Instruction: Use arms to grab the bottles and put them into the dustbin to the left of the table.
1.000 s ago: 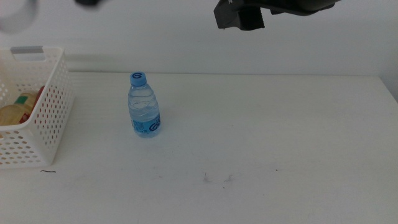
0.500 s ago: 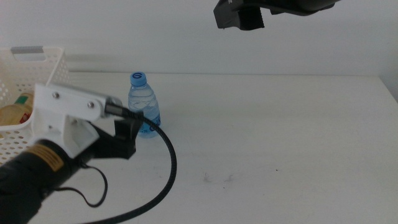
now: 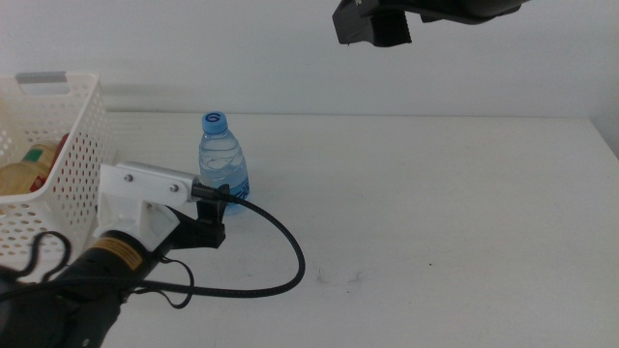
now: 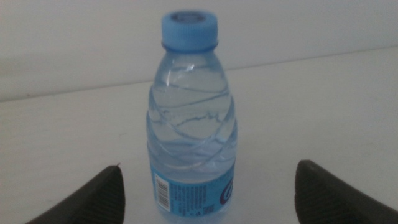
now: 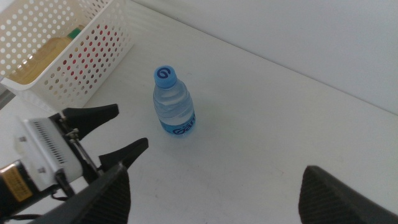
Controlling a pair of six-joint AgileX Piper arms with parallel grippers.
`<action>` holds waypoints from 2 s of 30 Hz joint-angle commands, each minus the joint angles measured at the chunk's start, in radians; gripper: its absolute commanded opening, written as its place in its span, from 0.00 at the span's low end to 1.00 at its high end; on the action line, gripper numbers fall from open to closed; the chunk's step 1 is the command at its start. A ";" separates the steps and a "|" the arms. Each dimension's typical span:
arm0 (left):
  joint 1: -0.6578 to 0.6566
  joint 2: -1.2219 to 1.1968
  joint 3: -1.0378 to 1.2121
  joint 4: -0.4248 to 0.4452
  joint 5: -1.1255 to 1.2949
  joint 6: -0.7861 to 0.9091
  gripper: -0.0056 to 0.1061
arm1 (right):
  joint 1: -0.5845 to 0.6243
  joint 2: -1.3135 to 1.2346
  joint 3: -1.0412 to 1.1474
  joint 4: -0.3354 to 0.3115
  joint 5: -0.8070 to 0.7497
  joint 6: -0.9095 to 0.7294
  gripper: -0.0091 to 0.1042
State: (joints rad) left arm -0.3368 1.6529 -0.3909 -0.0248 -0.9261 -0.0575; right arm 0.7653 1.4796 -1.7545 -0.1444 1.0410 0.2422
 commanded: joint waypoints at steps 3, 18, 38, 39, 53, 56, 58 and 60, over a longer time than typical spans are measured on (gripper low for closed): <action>0.027 0.120 -0.038 0.055 -0.119 -0.054 0.89 | -0.008 -0.007 0.000 -0.007 -0.001 -0.002 0.86; 0.029 0.373 -0.299 0.049 -0.106 -0.040 0.89 | -0.008 -0.007 0.000 -0.007 -0.001 -0.002 0.86; 0.036 0.388 -0.449 0.016 0.071 -0.018 0.38 | -0.008 -0.007 0.000 -0.007 -0.001 -0.002 0.86; 0.036 0.351 -0.445 0.025 0.145 -0.018 0.29 | -0.008 -0.007 0.000 -0.007 -0.001 -0.002 0.86; 0.119 -0.222 -0.804 -0.153 1.565 0.246 0.03 | -0.008 -0.007 0.000 -0.007 -0.001 -0.002 0.86; 0.279 -0.189 -1.010 -0.279 1.711 0.470 0.03 | -0.008 -0.007 0.000 -0.007 -0.001 -0.002 0.86; 0.371 -0.153 -1.106 -0.279 1.755 0.458 0.03 | -0.008 -0.007 0.000 -0.007 -0.003 -0.002 0.86; 0.462 -0.118 -1.172 -0.277 1.786 0.434 0.03 | -0.008 -0.007 0.000 -0.007 -0.003 -0.002 0.86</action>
State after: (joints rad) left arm 0.0703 1.5167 -1.5078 -0.2893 0.8293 0.3668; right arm 0.7653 1.4796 -1.7545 -0.1444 1.0410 0.2422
